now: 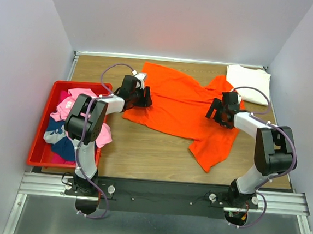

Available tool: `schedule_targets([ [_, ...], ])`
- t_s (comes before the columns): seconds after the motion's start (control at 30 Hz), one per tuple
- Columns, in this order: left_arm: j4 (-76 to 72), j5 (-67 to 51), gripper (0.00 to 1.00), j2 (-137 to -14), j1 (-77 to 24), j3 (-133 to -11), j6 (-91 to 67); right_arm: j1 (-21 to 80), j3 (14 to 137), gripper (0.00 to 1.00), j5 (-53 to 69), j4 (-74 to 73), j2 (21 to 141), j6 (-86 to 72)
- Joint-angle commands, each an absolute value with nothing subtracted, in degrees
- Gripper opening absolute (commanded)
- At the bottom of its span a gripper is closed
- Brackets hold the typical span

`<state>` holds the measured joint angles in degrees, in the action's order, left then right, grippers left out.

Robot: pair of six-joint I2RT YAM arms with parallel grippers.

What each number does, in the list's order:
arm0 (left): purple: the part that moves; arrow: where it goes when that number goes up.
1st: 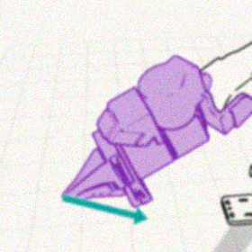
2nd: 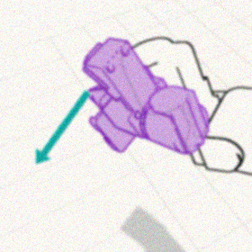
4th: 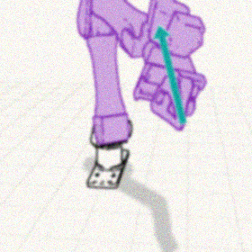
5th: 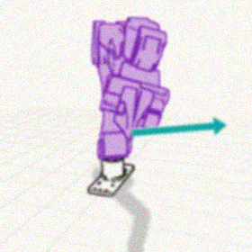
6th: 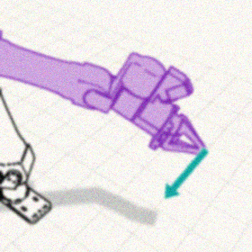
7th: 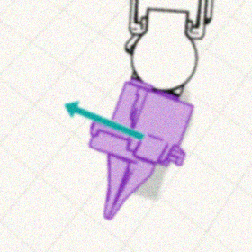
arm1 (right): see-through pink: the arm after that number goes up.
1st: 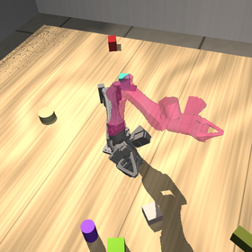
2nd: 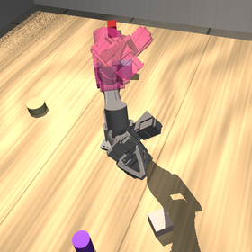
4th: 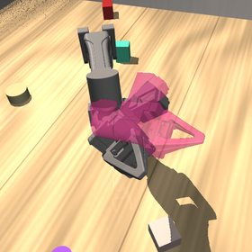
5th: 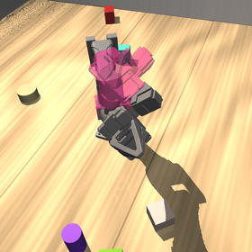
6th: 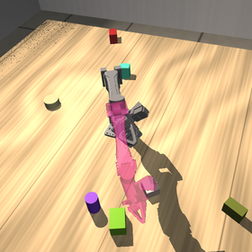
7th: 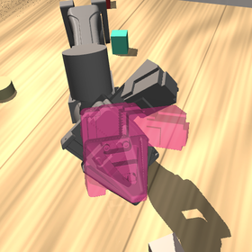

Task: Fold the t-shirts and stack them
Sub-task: Fold the tshirt

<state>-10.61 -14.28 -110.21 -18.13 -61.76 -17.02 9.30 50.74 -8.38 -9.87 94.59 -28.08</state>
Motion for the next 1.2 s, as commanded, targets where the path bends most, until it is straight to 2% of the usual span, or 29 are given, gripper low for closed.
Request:
schedule_targets([
  [0.0,-7.3,-15.6,0.65,-113.8,-18.2,-63.9,-17.0,9.0,51.8,1.0,-11.8,-11.1,99.0,-29.3],
  [0.37,-0.5,-14.4,0.65,-121.8,-18.1,-78.1,-15.1,6.9,57.4,1.0,-12.7,-11.5,101.4,-29.4],
  [0.67,6.8,-11.9,0.65,-122.5,-18.0,-89.9,-11.7,6.6,61.2,1.0,-10.3,-12.3,101.0,-28.4],
  [0.77,6.4,-9.7,0.66,-117.7,-18.0,-88.0,-11.5,6.6,61.3,1.0,-7.9,-12.4,98.3,-27.5],
  [1.0,0.9,1.3,0.66,-101.9,-18.0,-69.1,-16.1,6.5,58.8,1.0,-4.3,-12.5,90.1,-24.7],
  [1.17,0.4,6.6,0.64,-96.9,-18.0,-59.4,-17.1,6.5,56.6,1.0,-2.5,-12.5,86.6,-24.0],
])
